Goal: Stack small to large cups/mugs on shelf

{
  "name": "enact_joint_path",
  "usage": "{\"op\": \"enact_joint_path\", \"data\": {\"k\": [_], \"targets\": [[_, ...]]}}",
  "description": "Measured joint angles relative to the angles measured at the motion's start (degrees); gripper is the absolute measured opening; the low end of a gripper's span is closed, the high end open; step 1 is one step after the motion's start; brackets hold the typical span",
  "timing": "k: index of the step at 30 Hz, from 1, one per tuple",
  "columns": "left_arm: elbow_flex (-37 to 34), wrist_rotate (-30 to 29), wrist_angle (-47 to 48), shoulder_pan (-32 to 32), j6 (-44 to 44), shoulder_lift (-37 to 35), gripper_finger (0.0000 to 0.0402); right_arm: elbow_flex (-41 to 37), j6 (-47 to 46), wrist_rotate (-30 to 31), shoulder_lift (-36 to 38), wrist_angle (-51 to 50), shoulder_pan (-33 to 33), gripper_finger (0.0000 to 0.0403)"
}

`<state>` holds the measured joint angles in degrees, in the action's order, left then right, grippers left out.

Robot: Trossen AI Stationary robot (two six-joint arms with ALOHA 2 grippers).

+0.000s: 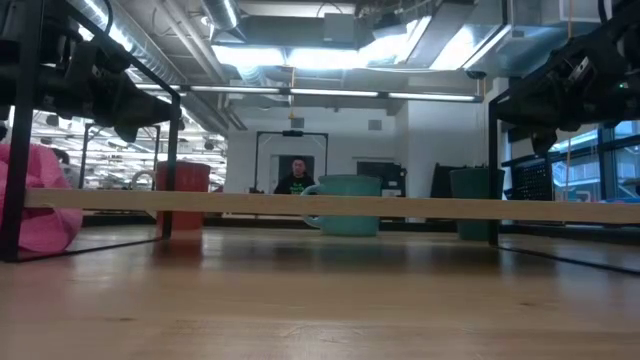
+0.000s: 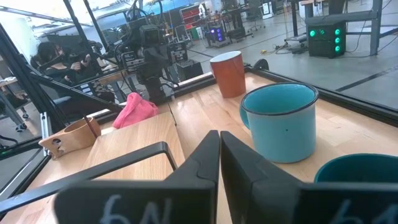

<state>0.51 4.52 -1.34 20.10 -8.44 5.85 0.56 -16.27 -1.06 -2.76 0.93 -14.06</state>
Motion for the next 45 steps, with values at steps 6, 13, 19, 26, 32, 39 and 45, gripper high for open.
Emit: {"op": "enact_joint_path", "data": {"k": [6,13,19,26,32,39,45], "targets": [[0.0,0.0,0.0,0.0,-0.01,-0.02,0.0,0.0,0.03,0.0,0.0,0.02,-0.02,0.0016],[0.0,0.0,0.0,0.0,0.01,0.0,0.0,0.0,0.07,0.0,-0.01,0.01,-0.02,0.0016],[0.0,0.02,0.0,0.0,0.01,0.0,0.0,0.0,0.01,0.0,0.0,0.02,0.0,0.0016],[0.0,0.0,0.0,0.0,0.01,0.0,0.0,0.0,0.05,-0.02,-0.02,0.02,0.0,0.0016],[0.0,0.02,0.0,0.02,0.01,0.0,0.0,0.0,0.08,0.0,-0.01,0.02,0.0,0.0016],[0.0,0.0,0.0,0.0,0.01,-0.01,0.0,0.0,8.73,0.51,-0.02,0.88,-0.01,0.0016],[0.0,0.01,0.0,0.01,0.01,-0.02,0.0,0.0,20.06,1.42,0.02,1.02,-0.01,0.0016]]}}
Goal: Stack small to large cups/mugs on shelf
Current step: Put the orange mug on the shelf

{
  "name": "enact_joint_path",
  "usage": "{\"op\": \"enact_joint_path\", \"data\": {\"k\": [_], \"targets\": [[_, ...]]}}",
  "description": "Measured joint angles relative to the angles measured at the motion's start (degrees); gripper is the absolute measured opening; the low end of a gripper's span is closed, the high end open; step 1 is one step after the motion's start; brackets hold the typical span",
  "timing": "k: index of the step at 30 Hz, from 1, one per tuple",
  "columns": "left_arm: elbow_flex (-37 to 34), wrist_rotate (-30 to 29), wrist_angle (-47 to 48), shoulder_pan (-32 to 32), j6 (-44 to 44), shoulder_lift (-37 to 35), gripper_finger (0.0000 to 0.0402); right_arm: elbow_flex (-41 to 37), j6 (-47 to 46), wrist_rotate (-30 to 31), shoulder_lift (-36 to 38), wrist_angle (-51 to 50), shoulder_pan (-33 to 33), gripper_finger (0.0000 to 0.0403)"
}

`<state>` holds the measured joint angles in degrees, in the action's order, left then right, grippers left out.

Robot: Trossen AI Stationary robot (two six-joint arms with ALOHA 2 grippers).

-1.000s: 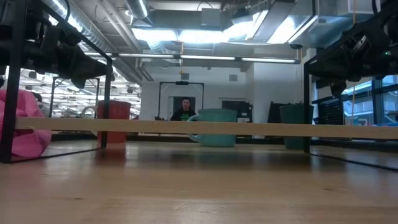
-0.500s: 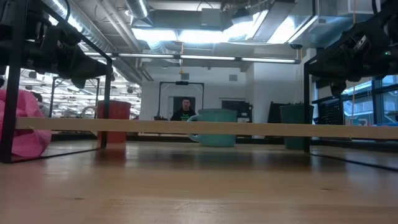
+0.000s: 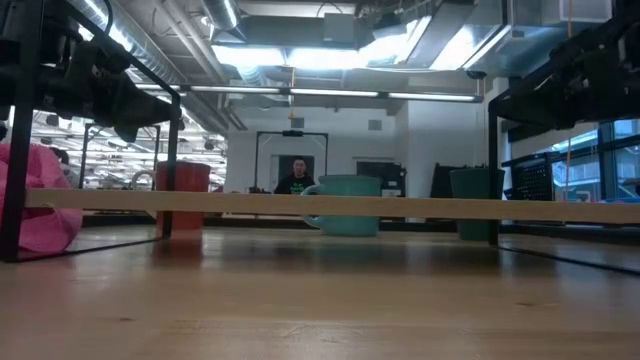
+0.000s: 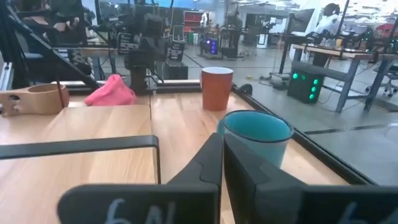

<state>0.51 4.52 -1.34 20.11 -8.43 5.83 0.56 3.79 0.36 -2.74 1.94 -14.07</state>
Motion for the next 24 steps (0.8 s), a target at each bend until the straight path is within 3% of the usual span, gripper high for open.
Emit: {"op": "enact_joint_path", "data": {"k": [24], "targets": [[0.0,-0.01,0.0,-0.01,0.0,0.01,0.0,0.0,-3.52,0.11,-0.02,0.27,0.01,0.0016]]}}
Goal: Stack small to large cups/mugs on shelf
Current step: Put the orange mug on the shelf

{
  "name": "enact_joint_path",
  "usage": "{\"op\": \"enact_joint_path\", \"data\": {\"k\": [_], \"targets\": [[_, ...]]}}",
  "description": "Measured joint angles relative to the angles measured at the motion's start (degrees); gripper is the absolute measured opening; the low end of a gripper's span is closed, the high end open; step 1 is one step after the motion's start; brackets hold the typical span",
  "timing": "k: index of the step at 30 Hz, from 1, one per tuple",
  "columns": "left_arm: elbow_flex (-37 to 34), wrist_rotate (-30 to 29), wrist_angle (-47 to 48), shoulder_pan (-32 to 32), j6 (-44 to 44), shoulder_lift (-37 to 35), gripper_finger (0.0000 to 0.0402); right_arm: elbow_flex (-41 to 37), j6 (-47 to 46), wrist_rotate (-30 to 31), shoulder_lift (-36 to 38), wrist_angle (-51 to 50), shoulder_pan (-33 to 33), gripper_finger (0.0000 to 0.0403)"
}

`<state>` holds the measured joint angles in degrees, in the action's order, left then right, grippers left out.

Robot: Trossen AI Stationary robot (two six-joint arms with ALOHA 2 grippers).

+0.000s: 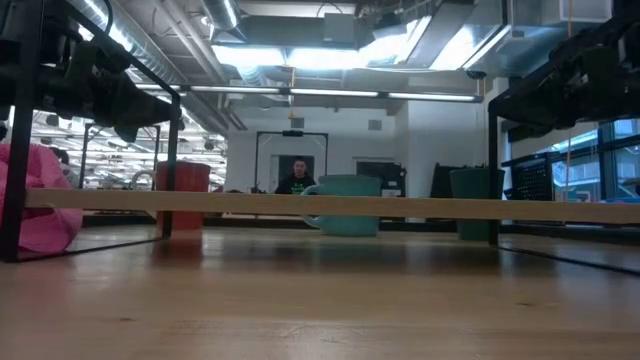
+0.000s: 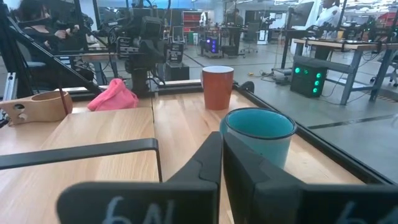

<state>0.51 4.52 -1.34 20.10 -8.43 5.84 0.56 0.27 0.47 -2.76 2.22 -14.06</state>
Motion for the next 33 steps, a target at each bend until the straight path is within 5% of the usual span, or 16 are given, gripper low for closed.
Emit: {"op": "enact_joint_path", "data": {"k": [7,11,17,26,33], "targets": [[0.0,0.0,0.0,0.0,0.0,0.0,0.0,0.0,-1.2,-0.02,-0.03,0.83,0.0,0.0016],[0.0,0.02,0.0,0.0,0.0,0.0,0.0,0.0,-2.56,0.0,-0.02,9.25,0.0,0.0016],[0.0,0.02,0.0,0.0,-0.02,0.0,0.0,0.0,7.88,-0.01,-0.02,23.6,0.0,0.0016],[0.0,0.0,0.0,0.02,0.0,0.0,0.0,0.0,22.19,-0.01,-0.02,31.68,-0.01,0.0016],[0.0,0.02,0.0,0.01,0.0,0.0,0.0,0.5,14.29,2.26,0.0,38.74,0.0,0.0016]]}}
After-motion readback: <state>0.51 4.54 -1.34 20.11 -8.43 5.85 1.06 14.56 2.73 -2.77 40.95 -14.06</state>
